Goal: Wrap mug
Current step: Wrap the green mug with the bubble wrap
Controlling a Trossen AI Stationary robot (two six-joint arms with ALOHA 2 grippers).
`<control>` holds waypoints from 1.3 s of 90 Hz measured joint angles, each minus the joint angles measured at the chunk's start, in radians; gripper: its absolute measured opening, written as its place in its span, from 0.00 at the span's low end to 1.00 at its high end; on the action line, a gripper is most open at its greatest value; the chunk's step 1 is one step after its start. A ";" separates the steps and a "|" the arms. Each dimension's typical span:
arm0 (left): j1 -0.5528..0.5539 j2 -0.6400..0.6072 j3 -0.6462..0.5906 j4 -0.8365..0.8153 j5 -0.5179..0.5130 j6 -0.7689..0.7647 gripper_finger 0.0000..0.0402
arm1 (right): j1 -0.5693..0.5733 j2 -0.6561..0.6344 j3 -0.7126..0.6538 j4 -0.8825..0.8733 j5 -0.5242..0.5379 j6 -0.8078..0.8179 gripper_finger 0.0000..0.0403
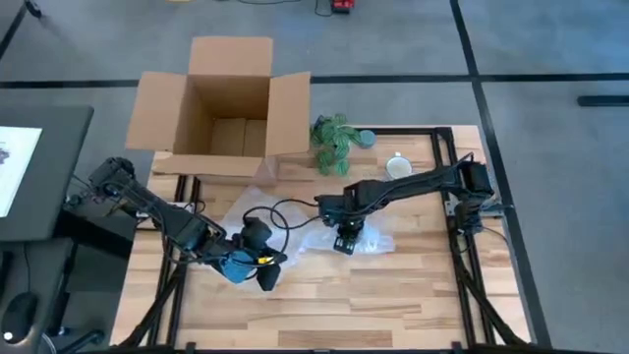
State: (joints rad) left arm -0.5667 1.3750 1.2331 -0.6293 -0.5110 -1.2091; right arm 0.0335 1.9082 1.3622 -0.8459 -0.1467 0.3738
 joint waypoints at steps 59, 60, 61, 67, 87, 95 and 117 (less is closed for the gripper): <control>0.000 0.000 0.000 -0.002 -0.020 -0.001 0.00 | 0.043 -0.101 0.161 -0.216 0.038 0.017 0.00; 0.000 0.000 0.000 -0.002 -0.020 -0.001 0.00 | 0.042 -0.106 0.163 -0.218 0.039 0.018 0.00; 0.000 0.000 0.000 -0.002 -0.020 -0.001 0.00 | 0.041 -0.111 0.165 -0.220 0.039 0.019 0.00; 0.000 0.000 0.000 -0.002 -0.020 -0.003 0.00 | 0.033 -0.141 0.172 -0.239 0.039 0.030 0.00; 0.000 0.000 0.000 -0.001 -0.020 -0.003 0.00 | 0.031 -0.208 0.172 -0.254 0.038 0.085 0.00; 0.000 0.000 0.000 -0.002 -0.020 -0.003 0.00 | 0.052 -0.205 0.144 -0.239 0.044 0.097 0.00; 0.000 0.000 0.000 -0.003 -0.021 -0.002 0.00 | 0.061 -0.109 0.050 -0.208 0.039 0.090 0.00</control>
State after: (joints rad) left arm -0.5671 1.3746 1.2331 -0.6319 -0.5316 -1.2114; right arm 0.0946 1.7991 1.4127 -1.0540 -0.1075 0.4633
